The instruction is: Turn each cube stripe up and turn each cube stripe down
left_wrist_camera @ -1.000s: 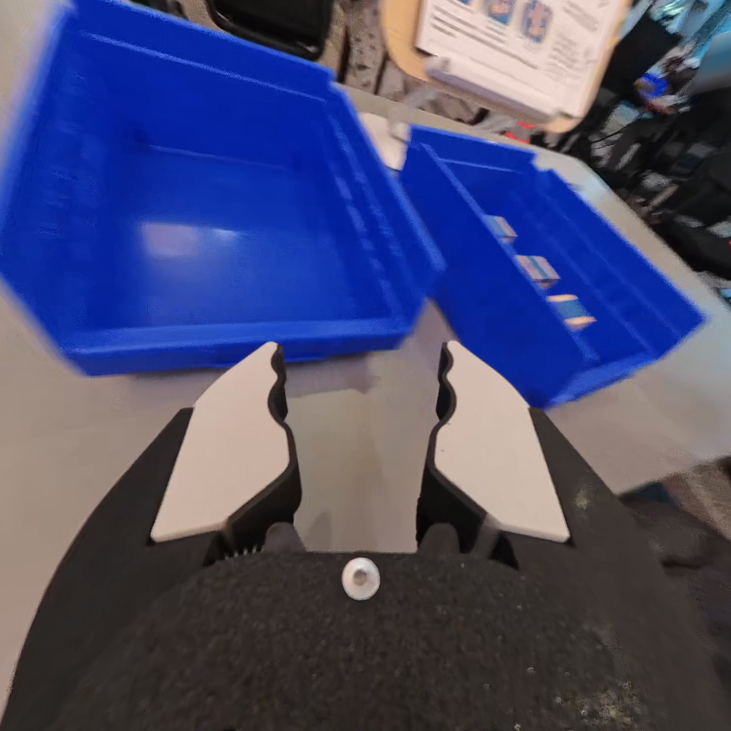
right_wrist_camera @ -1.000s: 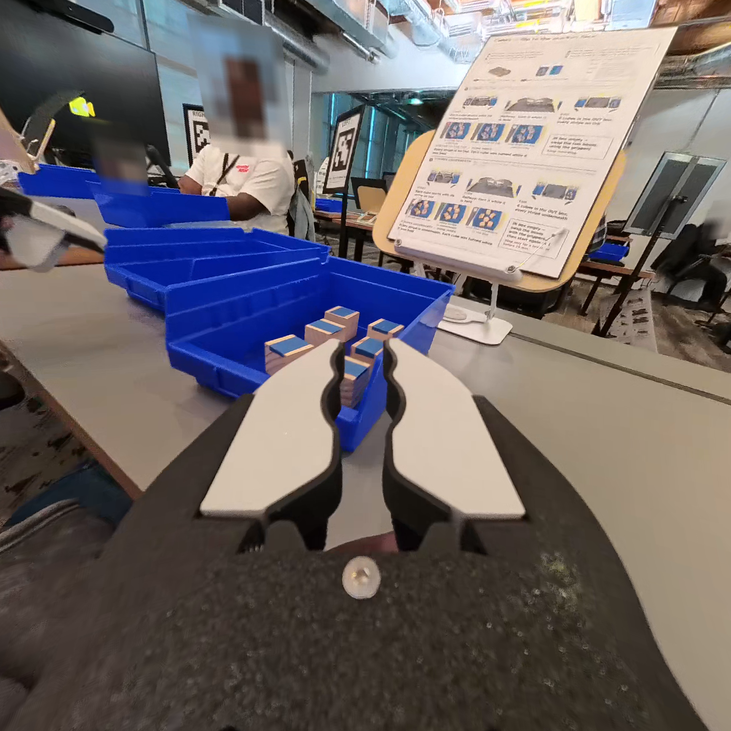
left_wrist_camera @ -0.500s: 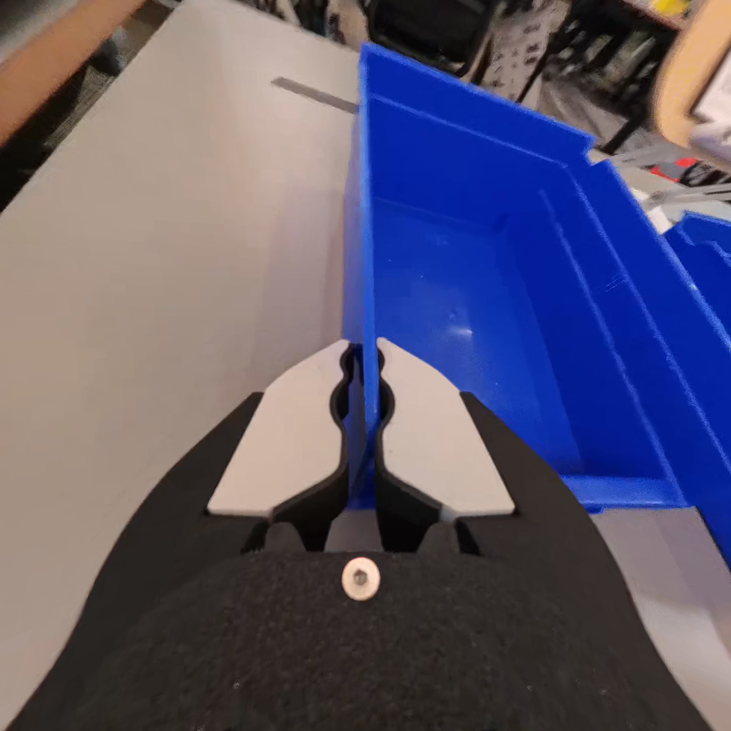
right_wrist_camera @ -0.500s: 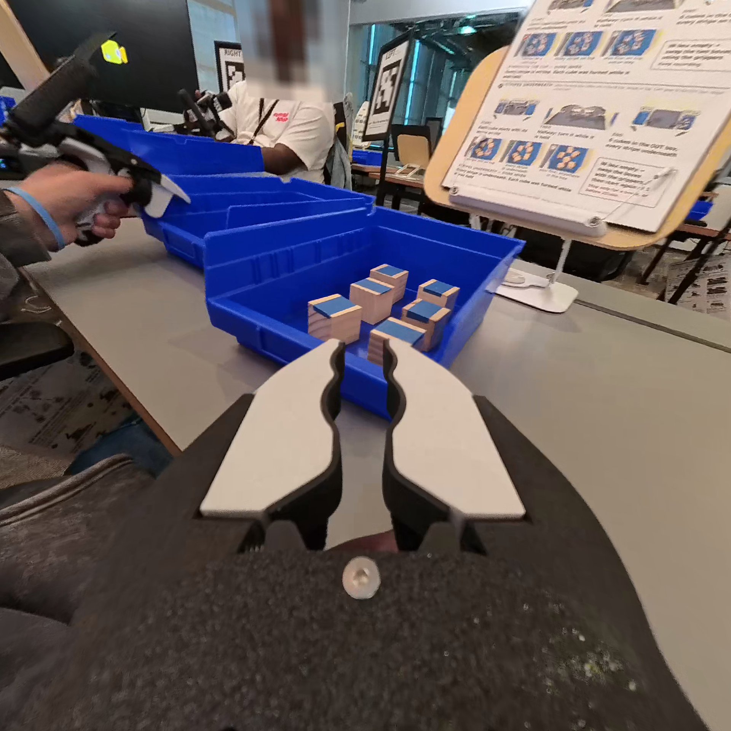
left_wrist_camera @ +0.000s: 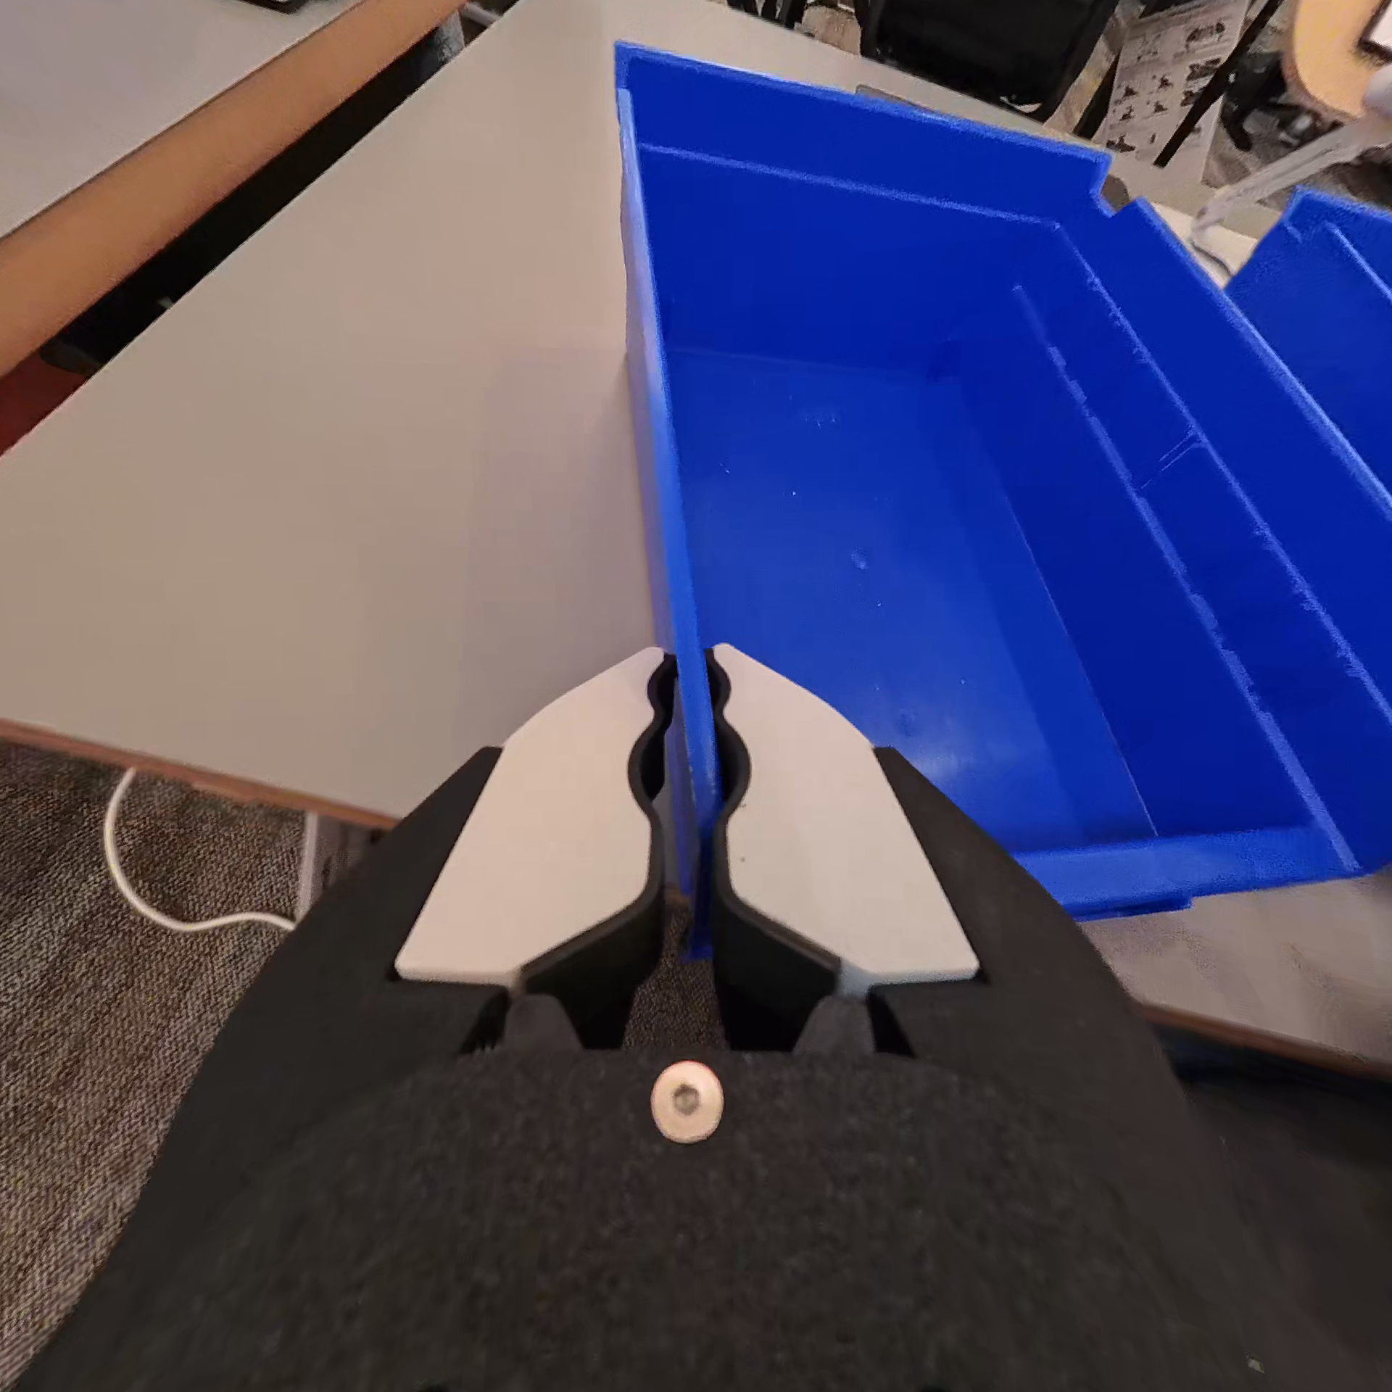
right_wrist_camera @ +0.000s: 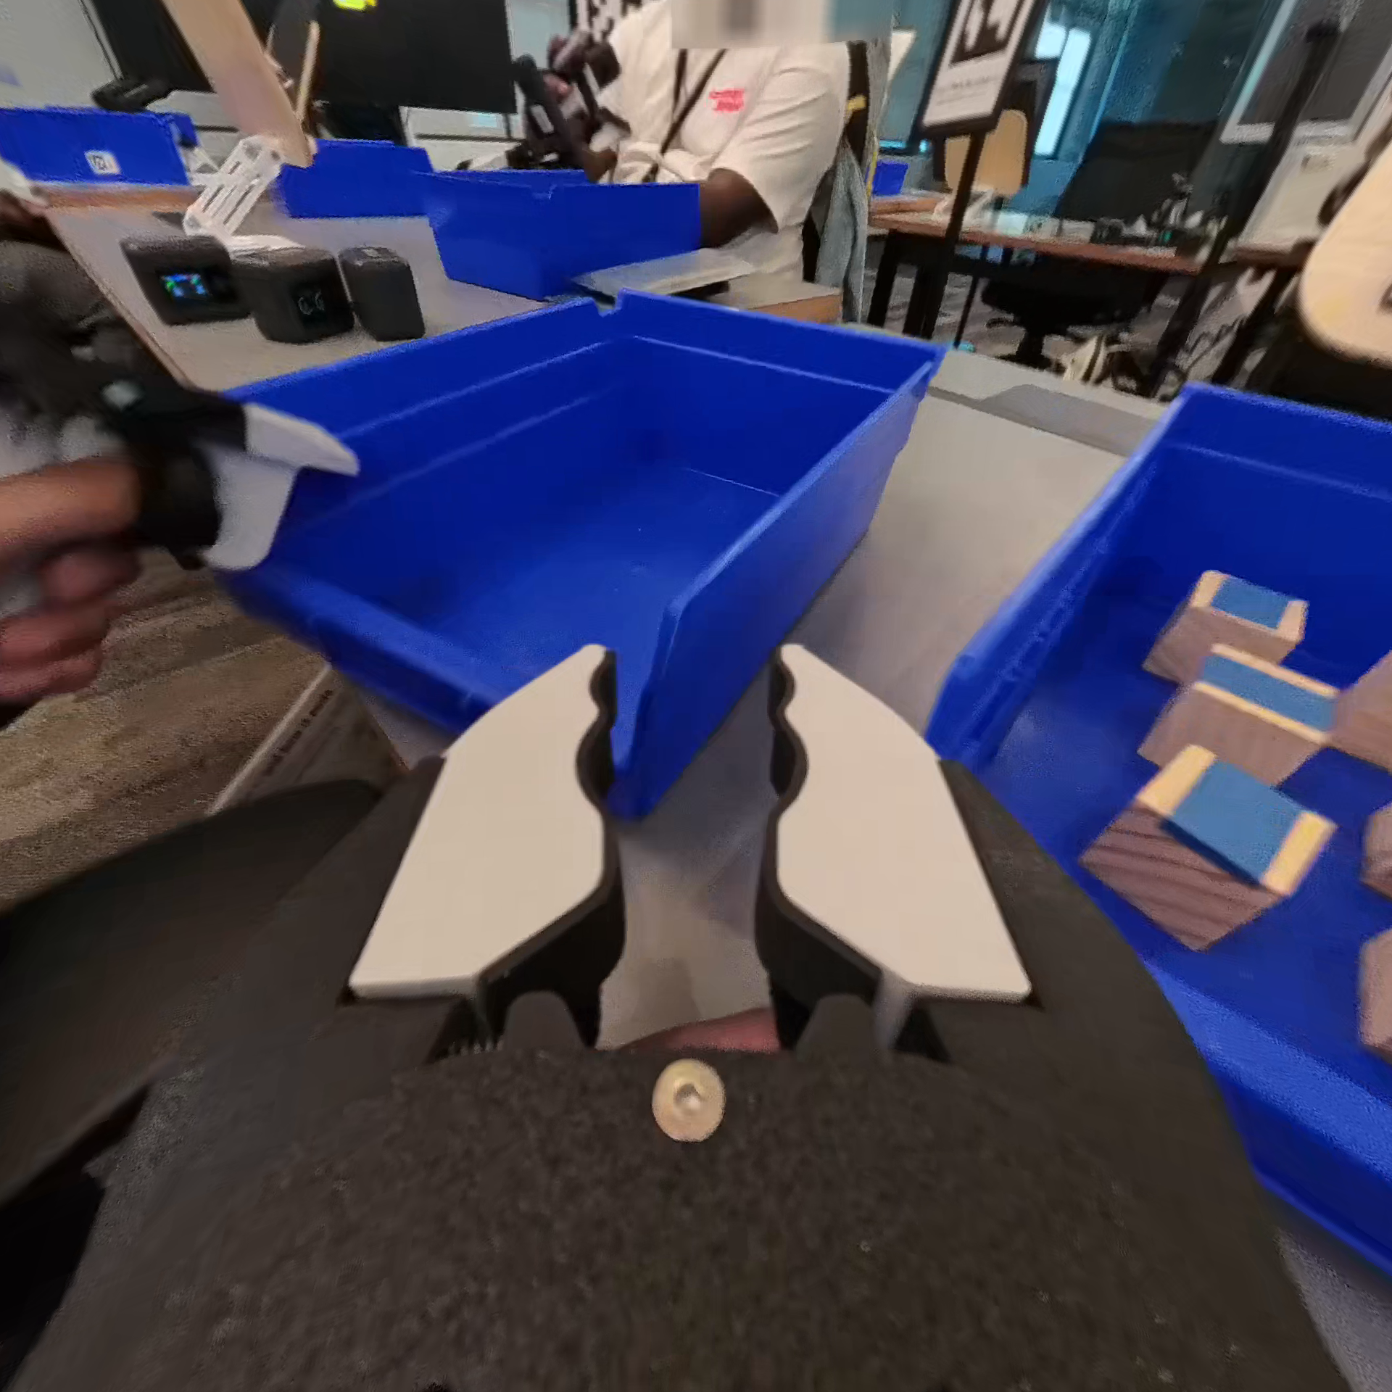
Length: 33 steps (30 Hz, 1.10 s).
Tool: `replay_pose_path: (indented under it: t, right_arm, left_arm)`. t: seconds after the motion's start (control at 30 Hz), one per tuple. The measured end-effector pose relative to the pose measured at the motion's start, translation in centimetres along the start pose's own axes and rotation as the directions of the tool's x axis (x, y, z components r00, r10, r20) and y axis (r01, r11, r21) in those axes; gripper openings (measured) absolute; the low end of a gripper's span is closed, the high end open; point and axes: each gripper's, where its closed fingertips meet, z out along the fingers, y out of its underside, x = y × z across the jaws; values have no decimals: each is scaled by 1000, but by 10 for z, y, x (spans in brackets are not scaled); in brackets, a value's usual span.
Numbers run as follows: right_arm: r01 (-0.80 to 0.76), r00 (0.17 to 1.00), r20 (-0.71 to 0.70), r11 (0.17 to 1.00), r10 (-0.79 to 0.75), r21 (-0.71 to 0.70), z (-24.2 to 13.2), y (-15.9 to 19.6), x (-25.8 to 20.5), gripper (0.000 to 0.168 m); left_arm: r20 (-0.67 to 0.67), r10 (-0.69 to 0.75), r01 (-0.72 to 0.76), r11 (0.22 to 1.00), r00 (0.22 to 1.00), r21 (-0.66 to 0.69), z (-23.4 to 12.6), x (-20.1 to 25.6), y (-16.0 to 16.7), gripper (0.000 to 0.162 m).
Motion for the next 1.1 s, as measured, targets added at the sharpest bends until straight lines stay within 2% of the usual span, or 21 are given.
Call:
replay_pose_path:
  t: [0.1, 0.2, 0.3, 0.43, 0.53, 0.67, 0.8, 0.87, 0.97, 1.03, 1.1]
  right_arm:
    - [-28, 995, 97, 998, 33, -52, 12, 8, -24, 38]
    - [-16, 998, 56, 999, 18, -40, 14, 10, -23, 40]
    - [3, 1000, -20, 998, -5, -67, 11, 4, -13, 17]
    - [136, 981, -156, 985, -118, 107, -9, -47, 3, 8]
    - [164, 964, -240, 963, -111, 213, -32, -89, 34, 5]
    - [147, 933, -357, 956, -49, 254, -73, -131, 110, 4]
    - [210, 817, -573, 960, -68, 184, -135, -148, 219, 4]
    - [181, 763, -645, 972, -45, 147, -173, -141, 275, 4]
    - [91, 694, -719, 994, -25, 54, -224, -111, 350, 4]
    - [22, 677, -735, 1000, -10, 7, -255, -87, 395, 4]
    - [-57, 688, -726, 998, 30, -13, -279, -59, 433, 4]
  left_arm:
    - [-4, 16, -16, 1000, 1000, -9, -23, 1, 14, 6]
    - [6, 34, -35, 999, 999, 21, -39, 6, 23, 6]
    - [71, 93, -100, 989, 993, 112, -55, 10, 20, 6]
    - [100, 139, -163, 945, 985, 284, -81, 33, -10, 8]
    - [110, 218, -243, 883, 970, 401, -94, 72, -50, 8]
    - [6, 315, -285, 850, 949, 443, -75, 157, -104, 9]
    - [-38, 449, -388, 809, 893, 441, -34, 279, -135, 7]
    - [-109, 507, -417, 797, 855, 437, -12, 348, -135, 9]
    - [-210, 530, -428, 816, 821, 387, 18, 441, -121, 6]
    - [-271, 523, -419, 834, 808, 359, 36, 497, -105, 7]
    - [-276, 514, -417, 842, 812, 342, 51, 541, -83, 6]
